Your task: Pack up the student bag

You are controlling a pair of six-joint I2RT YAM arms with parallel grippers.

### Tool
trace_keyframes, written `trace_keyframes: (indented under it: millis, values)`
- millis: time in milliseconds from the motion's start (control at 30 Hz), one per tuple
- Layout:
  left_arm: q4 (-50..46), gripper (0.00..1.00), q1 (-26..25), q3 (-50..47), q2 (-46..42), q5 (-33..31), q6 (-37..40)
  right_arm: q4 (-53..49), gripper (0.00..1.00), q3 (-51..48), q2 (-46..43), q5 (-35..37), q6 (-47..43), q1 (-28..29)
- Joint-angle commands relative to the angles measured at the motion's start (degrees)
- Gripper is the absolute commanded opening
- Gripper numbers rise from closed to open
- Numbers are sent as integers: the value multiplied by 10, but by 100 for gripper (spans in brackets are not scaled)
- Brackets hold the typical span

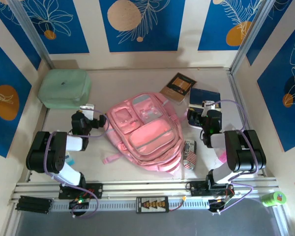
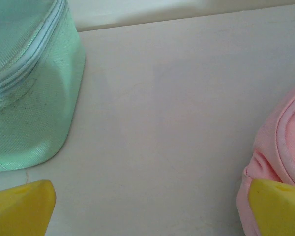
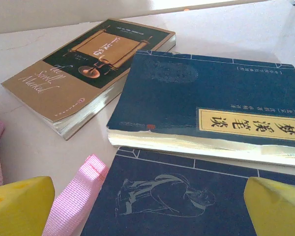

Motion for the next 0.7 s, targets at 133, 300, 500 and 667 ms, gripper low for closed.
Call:
trace_keyframes:
  millis: [133, 300, 500, 667]
  values:
    - [10, 100, -1, 2, 1, -8, -8, 7, 99, 11, -2, -8, -4, 3]
    - [10, 100, -1, 2, 1, -8, -8, 4, 99, 13, -2, -17, -2, -1]
    - [5, 100, -1, 6, 2, -9, -8, 2, 99, 14, -2, -20, -2, -3]
    - [5, 100, -2, 6, 3, -8, -8, 3, 99, 14, -1, -21, -1, -3]
